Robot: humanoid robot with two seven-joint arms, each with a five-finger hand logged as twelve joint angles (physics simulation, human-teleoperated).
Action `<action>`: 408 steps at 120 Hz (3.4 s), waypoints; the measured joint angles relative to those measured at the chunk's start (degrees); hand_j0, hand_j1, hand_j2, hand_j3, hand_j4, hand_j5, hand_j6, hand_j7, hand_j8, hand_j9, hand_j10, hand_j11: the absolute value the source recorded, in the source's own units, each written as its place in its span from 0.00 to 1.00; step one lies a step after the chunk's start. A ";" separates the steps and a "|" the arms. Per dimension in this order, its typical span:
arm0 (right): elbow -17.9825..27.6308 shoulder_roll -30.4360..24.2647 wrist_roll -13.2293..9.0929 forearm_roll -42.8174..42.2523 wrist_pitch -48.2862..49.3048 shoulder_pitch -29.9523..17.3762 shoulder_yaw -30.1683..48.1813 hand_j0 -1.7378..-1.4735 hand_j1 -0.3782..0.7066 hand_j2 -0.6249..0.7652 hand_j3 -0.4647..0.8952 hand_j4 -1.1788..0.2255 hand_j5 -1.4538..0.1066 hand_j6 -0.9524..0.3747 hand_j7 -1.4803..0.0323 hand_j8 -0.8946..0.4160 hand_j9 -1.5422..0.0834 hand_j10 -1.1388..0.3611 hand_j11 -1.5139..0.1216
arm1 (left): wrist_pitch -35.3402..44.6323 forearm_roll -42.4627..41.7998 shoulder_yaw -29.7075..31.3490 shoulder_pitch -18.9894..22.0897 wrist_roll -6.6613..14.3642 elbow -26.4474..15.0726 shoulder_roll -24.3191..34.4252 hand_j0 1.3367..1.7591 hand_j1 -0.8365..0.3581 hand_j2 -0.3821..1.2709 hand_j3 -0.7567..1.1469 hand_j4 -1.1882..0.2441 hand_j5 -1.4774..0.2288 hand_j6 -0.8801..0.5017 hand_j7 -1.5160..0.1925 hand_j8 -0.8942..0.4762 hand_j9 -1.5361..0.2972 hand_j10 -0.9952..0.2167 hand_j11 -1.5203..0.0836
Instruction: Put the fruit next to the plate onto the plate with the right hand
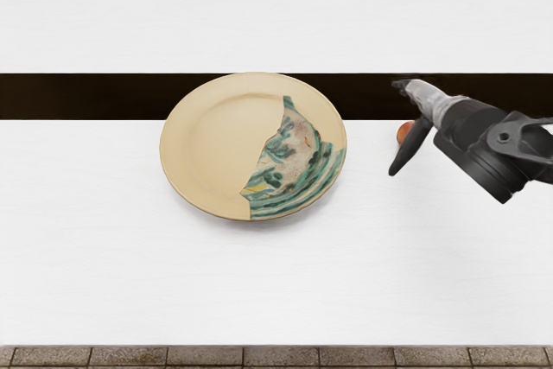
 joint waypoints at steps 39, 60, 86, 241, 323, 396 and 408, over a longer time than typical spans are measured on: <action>-5.01 1.16 0.00 3.45 -0.16 0.91 -3.43 0.30 0.08 0.44 0.34 0.80 0.89 0.68 0.94 0.64 0.91 0.73 0.89 | 0.00 0.00 0.00 0.00 0.00 0.00 0.00 0.76 0.75 0.26 0.40 0.66 0.68 0.46 0.70 0.48 0.67 0.62 0.75; -10.62 4.03 0.00 4.87 -0.17 0.56 -3.92 0.30 0.08 0.44 0.34 0.80 0.89 0.68 0.94 0.64 0.91 0.73 0.89 | 0.00 0.00 0.00 0.00 0.00 0.00 0.00 0.76 0.75 0.26 0.40 0.66 0.68 0.46 0.70 0.48 0.67 0.62 0.75; -15.28 8.52 0.00 5.57 -0.17 0.65 -7.48 0.30 0.08 0.44 0.34 0.80 0.89 0.68 0.94 0.64 0.91 0.73 0.89 | 0.00 0.00 0.00 0.00 0.00 0.00 0.00 0.76 0.75 0.26 0.40 0.66 0.68 0.46 0.70 0.48 0.67 0.62 0.75; -35.61 20.74 0.00 6.29 -0.17 -6.09 -9.34 0.30 0.30 0.41 0.34 0.66 0.72 0.53 0.76 0.49 0.75 0.59 0.73 | 0.00 0.00 0.00 0.00 0.00 0.00 0.00 0.76 0.75 0.26 0.40 0.66 0.68 0.46 0.70 0.48 0.67 0.62 0.75; -41.36 24.72 -0.08 6.53 -0.21 -8.19 -9.13 0.30 0.20 0.22 0.34 0.64 0.71 0.51 0.74 0.49 0.68 0.57 0.71 | 0.00 0.00 0.00 0.00 0.00 0.00 0.00 0.76 0.75 0.26 0.40 0.66 0.68 0.46 0.70 0.48 0.67 0.62 0.75; -39.30 24.38 0.00 8.27 -0.18 -6.93 -8.99 0.31 0.59 0.51 0.34 0.41 0.43 0.35 0.46 0.39 0.46 0.39 0.44 | 0.00 0.00 0.00 0.00 0.00 0.00 0.00 0.76 0.75 0.26 0.40 0.66 0.68 0.46 0.70 0.48 0.67 0.62 0.75; -39.36 24.36 0.04 8.97 -0.22 -6.91 -8.79 0.32 0.62 0.62 0.34 0.35 0.38 0.30 0.40 0.37 0.40 0.37 0.38 | 0.00 0.00 0.00 0.00 0.00 0.00 0.00 0.76 0.75 0.26 0.40 0.66 0.68 0.46 0.70 0.48 0.67 0.62 0.75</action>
